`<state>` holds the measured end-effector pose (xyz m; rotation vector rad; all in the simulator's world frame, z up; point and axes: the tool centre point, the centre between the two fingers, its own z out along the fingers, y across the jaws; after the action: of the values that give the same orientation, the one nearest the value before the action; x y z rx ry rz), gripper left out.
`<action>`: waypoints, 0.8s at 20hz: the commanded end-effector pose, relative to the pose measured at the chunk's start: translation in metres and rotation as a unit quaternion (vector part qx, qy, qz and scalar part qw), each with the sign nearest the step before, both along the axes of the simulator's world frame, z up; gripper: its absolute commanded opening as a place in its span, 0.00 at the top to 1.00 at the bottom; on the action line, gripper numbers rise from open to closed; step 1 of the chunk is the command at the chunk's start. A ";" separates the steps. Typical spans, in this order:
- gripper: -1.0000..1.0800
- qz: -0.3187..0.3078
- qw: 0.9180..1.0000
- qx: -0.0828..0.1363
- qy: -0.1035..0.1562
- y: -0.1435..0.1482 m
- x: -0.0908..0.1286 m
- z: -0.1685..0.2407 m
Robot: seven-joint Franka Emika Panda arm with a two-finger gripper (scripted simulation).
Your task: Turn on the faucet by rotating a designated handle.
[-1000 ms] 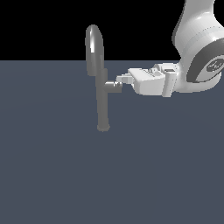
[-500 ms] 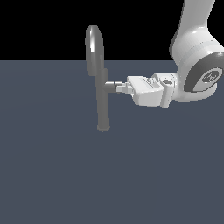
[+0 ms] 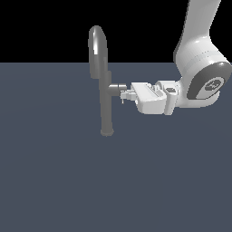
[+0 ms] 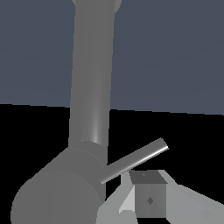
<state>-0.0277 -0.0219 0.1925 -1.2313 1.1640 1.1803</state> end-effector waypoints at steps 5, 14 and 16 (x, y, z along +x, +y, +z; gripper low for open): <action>1.00 -0.001 1.000 0.000 -0.001 0.000 0.008 -0.010; 1.00 -0.005 1.000 -0.003 0.019 0.000 0.022 -0.045; 1.00 -0.006 1.000 -0.003 0.023 0.000 0.025 -0.053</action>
<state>-0.0036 -0.0363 0.1568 -1.2111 1.2011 1.1722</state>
